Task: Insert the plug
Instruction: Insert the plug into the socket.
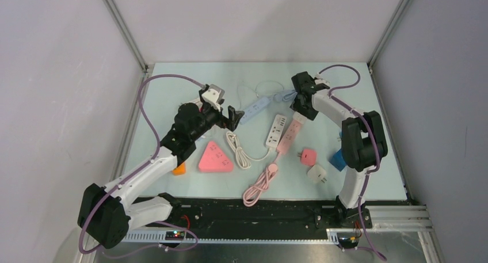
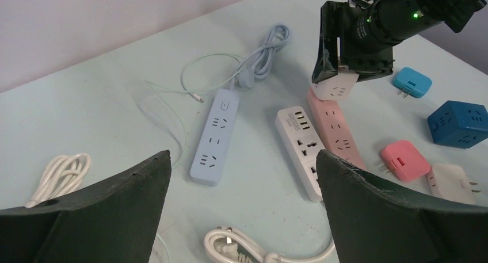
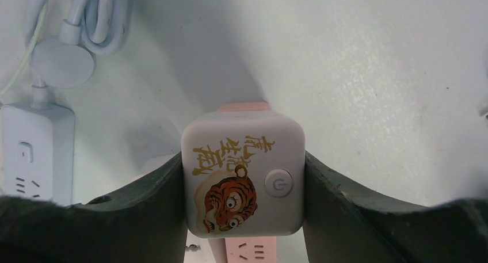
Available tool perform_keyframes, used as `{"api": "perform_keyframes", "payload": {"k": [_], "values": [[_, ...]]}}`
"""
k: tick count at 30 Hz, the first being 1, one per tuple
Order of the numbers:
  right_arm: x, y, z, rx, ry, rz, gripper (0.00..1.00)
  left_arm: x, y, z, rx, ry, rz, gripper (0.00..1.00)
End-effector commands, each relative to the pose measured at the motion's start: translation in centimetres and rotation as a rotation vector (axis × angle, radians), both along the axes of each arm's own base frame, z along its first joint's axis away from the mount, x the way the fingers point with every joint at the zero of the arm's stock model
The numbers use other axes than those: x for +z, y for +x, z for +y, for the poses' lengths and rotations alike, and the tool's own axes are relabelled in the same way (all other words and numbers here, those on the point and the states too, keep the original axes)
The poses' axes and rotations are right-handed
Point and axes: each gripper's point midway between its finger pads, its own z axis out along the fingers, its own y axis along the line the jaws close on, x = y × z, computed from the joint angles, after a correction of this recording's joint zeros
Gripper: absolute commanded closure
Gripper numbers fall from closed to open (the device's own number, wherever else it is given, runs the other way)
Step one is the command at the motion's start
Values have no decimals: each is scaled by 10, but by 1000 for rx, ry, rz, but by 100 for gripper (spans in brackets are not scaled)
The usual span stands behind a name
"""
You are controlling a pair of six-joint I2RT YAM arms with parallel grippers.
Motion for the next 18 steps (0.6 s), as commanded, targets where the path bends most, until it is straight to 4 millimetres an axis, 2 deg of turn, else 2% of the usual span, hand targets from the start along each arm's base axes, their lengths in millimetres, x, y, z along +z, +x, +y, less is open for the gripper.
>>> {"api": "perform_keyframes", "payload": {"k": [1,5,7,13,18], "values": [[-69,-111,-35,105,-228,498,100,11,-3,-3,-4,-39,-17,0],[-70,-112,-34,145,-267,501,100,9,-2,-3,0,-34,-16,0],[-74,-118,-30,144,-243,531,100,9,-2,-3,4,-30,-19,0],[-80,-133,-14,27,-109,597,100,8,-1,0,18,-23,-25,0],[-78,-130,-9,-15,-64,616,100,7,-2,3,27,-15,-32,0]]}}
